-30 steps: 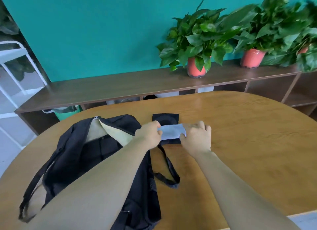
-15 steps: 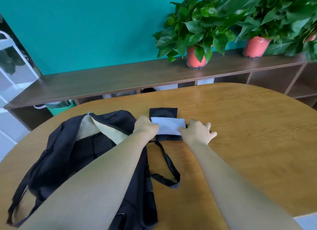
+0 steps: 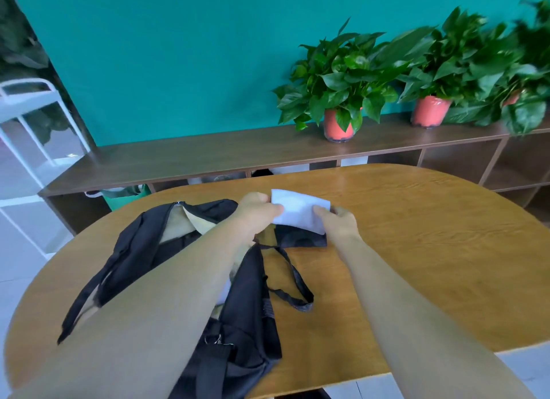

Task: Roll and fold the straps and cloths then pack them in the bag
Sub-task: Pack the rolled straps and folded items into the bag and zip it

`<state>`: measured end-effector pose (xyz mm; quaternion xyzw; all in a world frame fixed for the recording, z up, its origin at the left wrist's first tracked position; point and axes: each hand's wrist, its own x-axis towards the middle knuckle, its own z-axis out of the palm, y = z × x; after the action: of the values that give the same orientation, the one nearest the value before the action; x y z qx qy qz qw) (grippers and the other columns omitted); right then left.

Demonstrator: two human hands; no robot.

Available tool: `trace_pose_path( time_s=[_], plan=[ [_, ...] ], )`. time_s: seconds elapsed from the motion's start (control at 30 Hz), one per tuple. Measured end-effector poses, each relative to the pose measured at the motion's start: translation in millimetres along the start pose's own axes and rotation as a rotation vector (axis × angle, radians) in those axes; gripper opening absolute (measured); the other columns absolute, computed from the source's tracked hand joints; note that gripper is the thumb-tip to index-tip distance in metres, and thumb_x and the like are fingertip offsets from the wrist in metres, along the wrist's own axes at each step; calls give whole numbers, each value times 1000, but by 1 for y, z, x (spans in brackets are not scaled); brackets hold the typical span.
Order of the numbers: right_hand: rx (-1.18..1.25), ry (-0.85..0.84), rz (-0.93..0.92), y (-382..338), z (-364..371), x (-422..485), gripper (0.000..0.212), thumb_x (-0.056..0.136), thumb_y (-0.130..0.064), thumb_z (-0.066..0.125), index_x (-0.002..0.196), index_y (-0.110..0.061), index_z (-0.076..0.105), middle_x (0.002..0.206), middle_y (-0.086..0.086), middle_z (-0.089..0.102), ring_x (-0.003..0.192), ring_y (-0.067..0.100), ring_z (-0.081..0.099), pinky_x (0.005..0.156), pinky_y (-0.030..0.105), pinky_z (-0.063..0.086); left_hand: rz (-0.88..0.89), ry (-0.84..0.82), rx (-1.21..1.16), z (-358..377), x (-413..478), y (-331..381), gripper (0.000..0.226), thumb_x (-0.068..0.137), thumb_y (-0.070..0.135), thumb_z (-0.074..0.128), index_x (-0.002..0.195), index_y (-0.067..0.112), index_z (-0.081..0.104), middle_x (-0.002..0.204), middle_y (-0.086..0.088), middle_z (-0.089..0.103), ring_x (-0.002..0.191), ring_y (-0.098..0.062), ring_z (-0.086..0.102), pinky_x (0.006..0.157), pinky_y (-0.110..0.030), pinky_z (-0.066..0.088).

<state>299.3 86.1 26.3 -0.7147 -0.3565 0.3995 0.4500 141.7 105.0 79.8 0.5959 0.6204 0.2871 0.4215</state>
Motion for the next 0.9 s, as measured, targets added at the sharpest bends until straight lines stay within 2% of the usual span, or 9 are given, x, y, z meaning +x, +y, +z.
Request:
trace_pose_path(
  time_s=[0.1, 0.2, 0.37, 0.47, 0.53, 0.6, 0.63, 0.67, 0.9],
  plan=[
    [233, -111, 39, -18, -1, -21, 43, 83, -30, 68, 119, -9, 56, 110, 5, 61, 97, 26, 58, 83, 38, 49, -42, 4, -16, -31, -21, -5, 31, 90, 21, 62, 119, 9, 61, 117, -6, 62, 103, -22, 58, 89, -31, 42],
    [213, -194, 5, -28, 11, -39, 46, 68, -22, 78, 109, -8, 65, 109, 10, 66, 101, 31, 62, 89, 43, 51, -113, -7, -47, -65, -43, -22, 31, 85, 23, 69, 110, 6, 63, 111, -6, 67, 98, -22, 66, 104, -41, 40],
    [-153, -311, -206, -26, 49, -75, 46, 79, -22, 72, 123, -19, 58, 112, -4, 58, 102, 18, 54, 103, 38, 36, -229, 14, -37, -112, -79, -70, 38, 85, 15, 67, 116, -3, 56, 98, -7, 72, 80, -17, 71, 83, -30, 52],
    [-476, -258, -277, -23, 79, -99, 40, 81, -25, 64, 120, -30, 55, 108, -6, 59, 102, 18, 50, 110, 44, 19, -277, 79, 85, -128, -95, -97, 17, 81, 19, 69, 83, 2, 68, 86, -12, 70, 82, -24, 68, 81, -32, 48],
    [-638, -197, -339, -21, 99, -111, 36, 82, -20, 56, 116, -32, 55, 105, -5, 63, 99, 18, 51, 102, 41, 19, -302, 111, 149, -131, -103, -109, 31, 77, 22, 68, 58, 9, 46, 64, -12, 49, 69, -31, 52, 67, -33, 41],
    [-781, -142, -415, -18, 114, -118, 26, 82, -17, 50, 104, -30, 56, 96, -4, 62, 95, 19, 50, 90, 38, 24, -301, 121, 255, -130, -103, -123, 41, 67, 33, 65, 58, 3, 39, 64, -21, 40, 83, -21, 28, 86, -51, 46],
    [-854, -131, -446, -15, 120, -121, 20, 83, -17, 48, 98, -28, 55, 93, -3, 61, 92, 19, 47, 84, 37, 24, -294, 113, 298, -130, -99, -132, 44, 66, 37, 62, 64, -2, 44, 71, -27, 45, 108, -58, 46, 100, -58, 37],
    [-916, -135, -464, -10, 125, -121, 18, 84, -18, 47, 96, -27, 55, 91, -3, 60, 90, 19, 45, 82, 36, 23, -292, 94, 353, -128, -95, -140, 42, 69, 38, 58, 69, -3, 49, 77, -26, 49, 82, -48, 44, 105, -60, 30],
    [-1115, -218, -453, 9, 138, -120, 26, 84, -17, 50, 106, -29, 57, 99, -5, 56, 98, 16, 43, 88, 36, 22, -87, 133, 884, -116, -104, -161, 37, 94, 48, 37, 66, 24, 35, 68, 8, 38, 83, -17, 39, 90, -41, 26]
  ],
)
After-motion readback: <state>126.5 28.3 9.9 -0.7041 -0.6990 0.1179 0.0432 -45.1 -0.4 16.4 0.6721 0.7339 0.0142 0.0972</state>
